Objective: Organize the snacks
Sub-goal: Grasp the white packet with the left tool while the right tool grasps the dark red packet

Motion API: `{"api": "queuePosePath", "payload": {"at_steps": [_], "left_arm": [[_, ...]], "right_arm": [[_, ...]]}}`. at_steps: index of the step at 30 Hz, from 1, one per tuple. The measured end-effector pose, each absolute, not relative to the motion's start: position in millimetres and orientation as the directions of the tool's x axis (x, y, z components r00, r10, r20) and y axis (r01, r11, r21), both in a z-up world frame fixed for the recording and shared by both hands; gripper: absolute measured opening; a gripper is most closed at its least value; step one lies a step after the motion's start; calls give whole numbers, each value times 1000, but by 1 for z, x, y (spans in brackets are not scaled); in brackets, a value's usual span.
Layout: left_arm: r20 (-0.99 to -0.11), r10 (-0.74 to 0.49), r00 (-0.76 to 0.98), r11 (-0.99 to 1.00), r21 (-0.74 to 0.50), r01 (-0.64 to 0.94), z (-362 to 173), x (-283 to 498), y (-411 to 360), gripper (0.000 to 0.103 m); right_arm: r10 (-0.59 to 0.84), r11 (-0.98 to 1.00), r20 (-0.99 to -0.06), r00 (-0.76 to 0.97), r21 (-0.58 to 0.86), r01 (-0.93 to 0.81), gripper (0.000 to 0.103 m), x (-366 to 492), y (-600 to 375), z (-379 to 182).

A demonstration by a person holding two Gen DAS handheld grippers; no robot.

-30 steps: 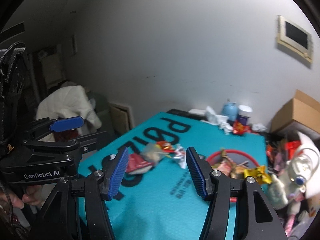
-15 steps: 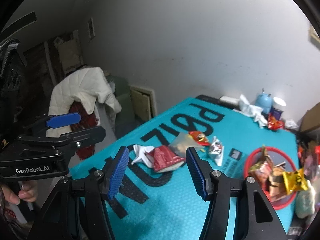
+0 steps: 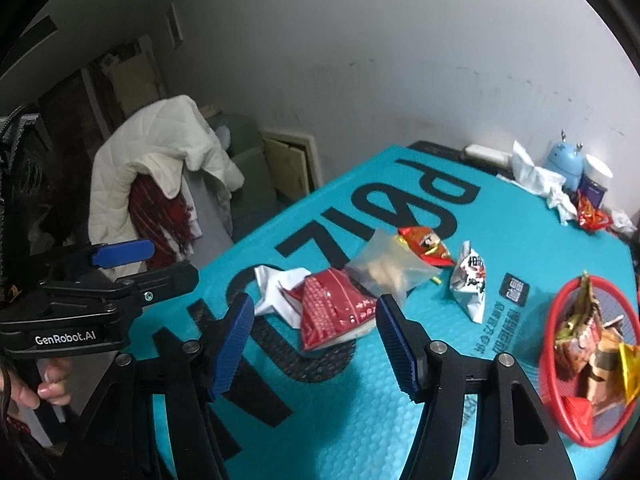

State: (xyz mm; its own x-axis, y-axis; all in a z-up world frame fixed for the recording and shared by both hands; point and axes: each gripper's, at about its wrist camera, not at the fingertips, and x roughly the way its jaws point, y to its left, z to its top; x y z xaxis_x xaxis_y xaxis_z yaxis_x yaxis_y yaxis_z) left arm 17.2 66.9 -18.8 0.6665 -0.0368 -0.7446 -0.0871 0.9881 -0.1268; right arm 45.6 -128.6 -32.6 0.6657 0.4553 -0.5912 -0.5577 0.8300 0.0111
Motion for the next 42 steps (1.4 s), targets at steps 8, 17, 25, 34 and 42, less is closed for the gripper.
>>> {"api": "queuePosePath", "payload": {"at_steps": [8,17,25,34,42], "left_arm": [[-779,-52,625,983,-149,-105,-48,45,80,75],[-787,-61,613,983,-155,-102,-61,72,87,75],[-802,-94,590,982,-173,-78,-77,90,86,75],[-822,-161,545,974,-223,-49,-94,94,78,75],[-842,-160,515,980,-196,-17,-106,102,58,75]], "right_arm": [[421,825,-655,627,-10,-565,67,79,-121,-57],[444,801,-691,571,21,-598,71,115,-111,-78],[442,782,-720,535,16,-624,71,122,-104,-91],[433,793,-698,571,-7,-610,37,109,-114,-84],[407,830,-692,596,9,-557,33,98,-140,-75]]}}
